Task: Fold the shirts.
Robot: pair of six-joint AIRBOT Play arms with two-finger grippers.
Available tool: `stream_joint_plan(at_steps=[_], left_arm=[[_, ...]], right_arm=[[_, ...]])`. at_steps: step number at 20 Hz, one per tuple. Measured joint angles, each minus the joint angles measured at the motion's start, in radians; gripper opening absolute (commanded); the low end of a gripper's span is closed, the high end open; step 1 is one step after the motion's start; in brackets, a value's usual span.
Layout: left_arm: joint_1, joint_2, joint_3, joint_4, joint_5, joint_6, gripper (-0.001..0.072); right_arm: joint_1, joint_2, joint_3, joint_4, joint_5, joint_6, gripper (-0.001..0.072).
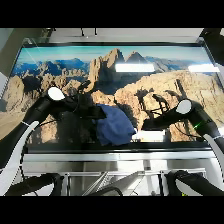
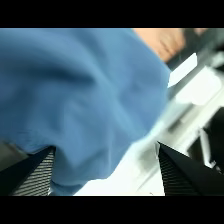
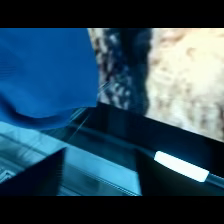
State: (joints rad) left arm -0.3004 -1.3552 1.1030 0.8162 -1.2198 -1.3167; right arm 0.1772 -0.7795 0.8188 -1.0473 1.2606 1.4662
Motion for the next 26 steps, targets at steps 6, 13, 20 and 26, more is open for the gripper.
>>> stream_joint_plan(at_steps=[6,13,20,26], left_arm=[[0.067,-0.003,-0.135,0.017,0.065,0.007,0.0691],[0.008,-0.004,-0.173,0.020,0.212,0.016,0.0689],[-0.006,-0.004,-0.177,0.022,0.246,0.019,0.0015],[0.001,-0.004,-0.167,0.022,0.231,0.019,0.0017]], right_arm=[[0.000,-0.002,-0.167,0.221,-0.105,-0.152,0.0636],[0.000,-0.084,-0.213,0.430,-0.249,-0.351,0.0629],[0.000,-0.167,-0.206,0.510,-0.344,-0.485,0.0063],[0.000,-0.119,-0.204,0.560,-0.322,-0.541,0.0022]])
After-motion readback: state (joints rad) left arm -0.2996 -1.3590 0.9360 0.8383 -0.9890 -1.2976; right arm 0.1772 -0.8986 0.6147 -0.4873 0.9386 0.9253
